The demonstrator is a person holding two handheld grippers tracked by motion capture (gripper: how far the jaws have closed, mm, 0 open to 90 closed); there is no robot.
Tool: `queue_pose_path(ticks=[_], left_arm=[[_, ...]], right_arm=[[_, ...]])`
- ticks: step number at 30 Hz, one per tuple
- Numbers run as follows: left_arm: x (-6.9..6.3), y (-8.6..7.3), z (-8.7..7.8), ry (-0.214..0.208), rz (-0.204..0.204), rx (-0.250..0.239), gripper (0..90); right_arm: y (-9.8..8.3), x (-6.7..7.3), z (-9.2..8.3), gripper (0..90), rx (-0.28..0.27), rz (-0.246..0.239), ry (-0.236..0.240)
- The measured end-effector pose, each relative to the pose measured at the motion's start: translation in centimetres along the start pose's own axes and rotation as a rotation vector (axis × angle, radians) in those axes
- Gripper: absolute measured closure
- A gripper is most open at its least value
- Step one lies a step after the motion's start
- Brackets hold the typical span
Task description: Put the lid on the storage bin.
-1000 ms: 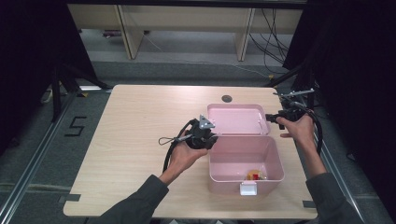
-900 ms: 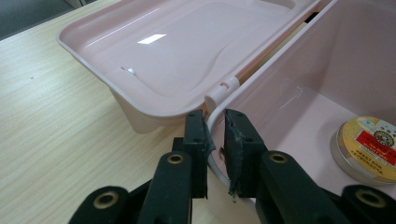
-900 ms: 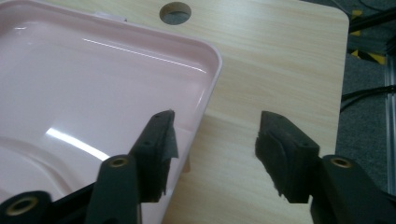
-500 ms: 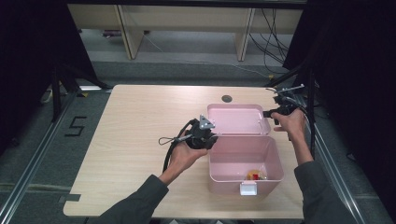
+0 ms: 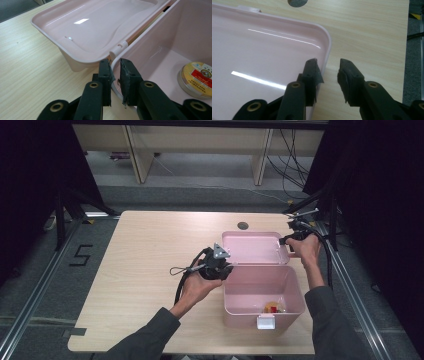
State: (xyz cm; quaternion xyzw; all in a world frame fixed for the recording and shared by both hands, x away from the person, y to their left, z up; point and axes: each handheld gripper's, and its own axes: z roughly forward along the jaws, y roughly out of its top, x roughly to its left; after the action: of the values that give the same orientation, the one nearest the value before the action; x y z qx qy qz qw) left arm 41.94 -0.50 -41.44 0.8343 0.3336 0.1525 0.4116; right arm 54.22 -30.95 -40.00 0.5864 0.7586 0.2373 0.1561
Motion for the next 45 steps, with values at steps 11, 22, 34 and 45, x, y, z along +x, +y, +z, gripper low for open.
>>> queue_pose_path(ticks=[11,22,34,45], left_arm=[[0.0,0.0,0.0,-0.001,0.003,-0.002,79.0],[0.1,0.0,0.0,-0.003,0.008,-0.004,79.1],[0.1,-0.1,0.0,0.001,0.016,0.000,79.0],[0.0,-0.1,0.0,-0.002,0.008,-0.006,79.0]], right_arm=[[0.4,0.3,0.9,71.0,0.014,0.021,-0.008],[1.0,1.0,1.3,73.9,0.042,0.030,-0.016],[1.0,0.8,0.8,84.0,0.016,0.054,-0.029],[1.2,1.5,-0.3,85.8,-0.045,0.091,-0.035]])
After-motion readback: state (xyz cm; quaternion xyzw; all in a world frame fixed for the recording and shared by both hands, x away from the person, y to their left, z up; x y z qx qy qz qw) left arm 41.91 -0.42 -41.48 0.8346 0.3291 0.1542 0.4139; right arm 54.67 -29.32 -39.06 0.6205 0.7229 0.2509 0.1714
